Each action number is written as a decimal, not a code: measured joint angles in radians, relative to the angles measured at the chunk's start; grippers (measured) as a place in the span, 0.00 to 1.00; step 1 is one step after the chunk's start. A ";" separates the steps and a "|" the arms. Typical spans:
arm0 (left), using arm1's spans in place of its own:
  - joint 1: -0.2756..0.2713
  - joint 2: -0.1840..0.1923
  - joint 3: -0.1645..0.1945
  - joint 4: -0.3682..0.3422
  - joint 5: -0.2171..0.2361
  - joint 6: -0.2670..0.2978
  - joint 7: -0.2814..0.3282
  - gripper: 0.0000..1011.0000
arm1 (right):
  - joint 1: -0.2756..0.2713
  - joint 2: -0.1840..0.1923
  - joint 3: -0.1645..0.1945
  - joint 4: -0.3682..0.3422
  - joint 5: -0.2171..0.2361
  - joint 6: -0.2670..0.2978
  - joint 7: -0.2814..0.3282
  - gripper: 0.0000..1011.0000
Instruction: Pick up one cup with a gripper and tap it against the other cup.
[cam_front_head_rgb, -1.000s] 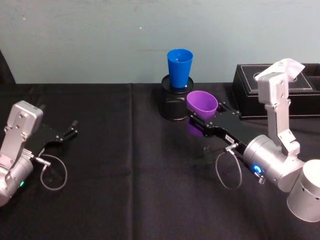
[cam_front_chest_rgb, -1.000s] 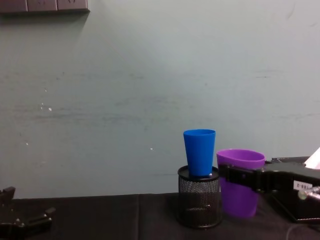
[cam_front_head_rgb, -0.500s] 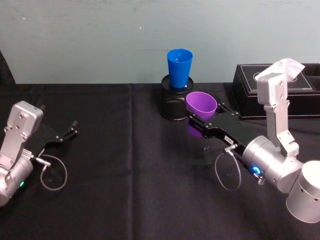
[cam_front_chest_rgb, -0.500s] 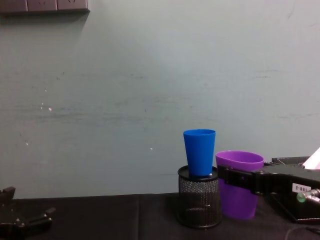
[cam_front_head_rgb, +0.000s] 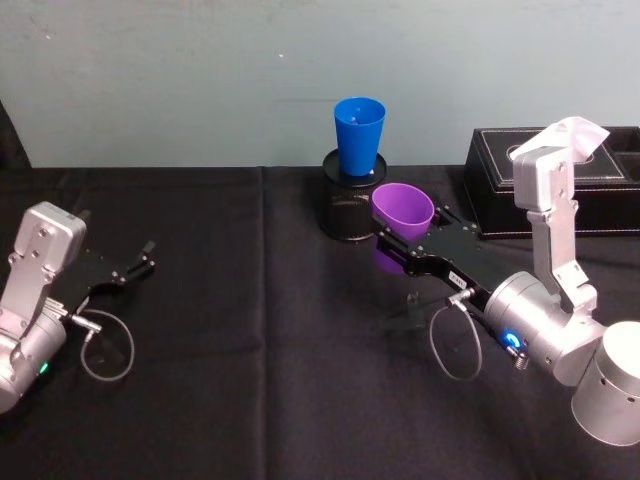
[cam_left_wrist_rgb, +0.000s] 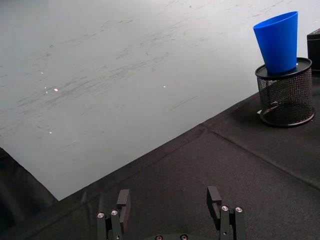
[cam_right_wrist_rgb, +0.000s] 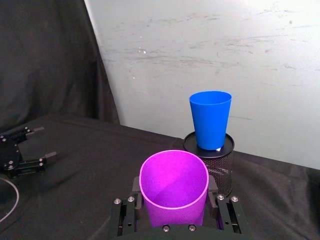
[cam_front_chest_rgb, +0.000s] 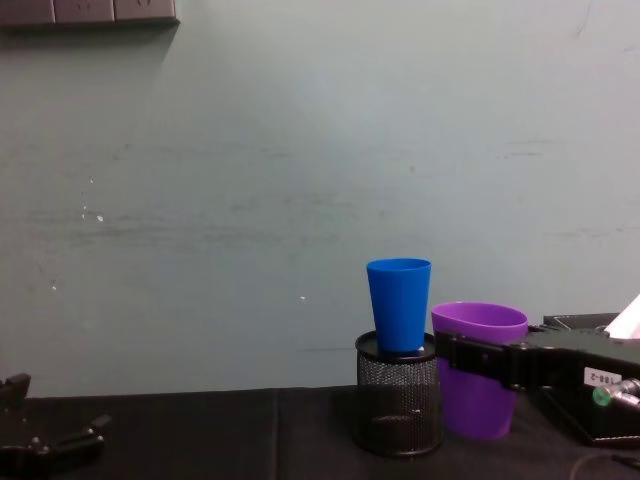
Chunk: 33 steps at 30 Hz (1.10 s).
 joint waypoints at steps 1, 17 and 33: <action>0.000 0.000 0.000 0.000 0.000 0.000 0.000 0.99 | 0.000 0.000 0.000 0.000 0.000 0.000 0.000 0.72; 0.000 0.000 0.000 0.000 0.000 0.000 0.000 0.99 | 0.000 0.000 -0.001 0.001 -0.001 -0.001 -0.001 0.72; 0.000 0.000 0.000 0.000 0.000 0.000 0.000 0.99 | 0.000 0.000 -0.001 0.001 -0.001 -0.001 -0.002 0.72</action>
